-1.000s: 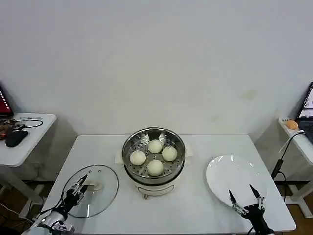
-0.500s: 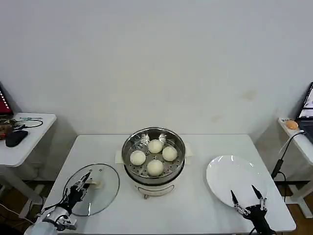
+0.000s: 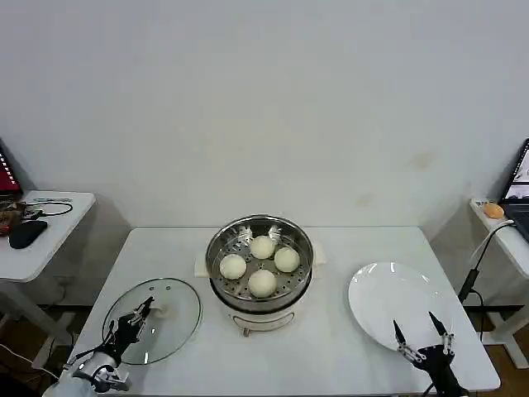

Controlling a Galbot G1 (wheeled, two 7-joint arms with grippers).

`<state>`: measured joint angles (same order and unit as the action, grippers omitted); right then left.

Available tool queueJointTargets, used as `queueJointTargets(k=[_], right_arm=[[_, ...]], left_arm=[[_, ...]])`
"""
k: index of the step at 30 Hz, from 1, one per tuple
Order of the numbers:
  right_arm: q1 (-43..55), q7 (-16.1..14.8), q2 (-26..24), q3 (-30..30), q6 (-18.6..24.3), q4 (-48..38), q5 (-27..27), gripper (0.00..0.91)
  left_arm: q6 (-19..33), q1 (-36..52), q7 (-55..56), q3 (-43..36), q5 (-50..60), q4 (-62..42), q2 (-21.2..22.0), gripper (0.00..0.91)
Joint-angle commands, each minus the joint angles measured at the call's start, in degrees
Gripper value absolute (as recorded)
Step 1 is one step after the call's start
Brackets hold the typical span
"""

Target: Take steamed baozi put them in steamer then cover it.

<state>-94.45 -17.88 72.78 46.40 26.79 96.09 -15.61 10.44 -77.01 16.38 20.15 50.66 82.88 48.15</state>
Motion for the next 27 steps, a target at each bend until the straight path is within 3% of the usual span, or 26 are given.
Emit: queueJointTargets(k=[1,10,27], right_arm=[[0.0,0.0,0.1,-0.1,0.0,0.0,0.0,0.907],[0.0,-0.2,0.2,0.0,-0.2,1.1,-0.3,0.907],[-0.7,-0.6,0.3,0.2,-0.1,2.4,-0.5,0.907]], left_arm=[[0.7,-0.9,2.6,3.3,0.8,0.4,1.5,0.000],[1.1,-3.6,2.4,10.1,0.8,4.5,1.1,0.000],[0.0,-6.6,-0.2,15.4,-1.6,12.2,-0.3,0.000]])
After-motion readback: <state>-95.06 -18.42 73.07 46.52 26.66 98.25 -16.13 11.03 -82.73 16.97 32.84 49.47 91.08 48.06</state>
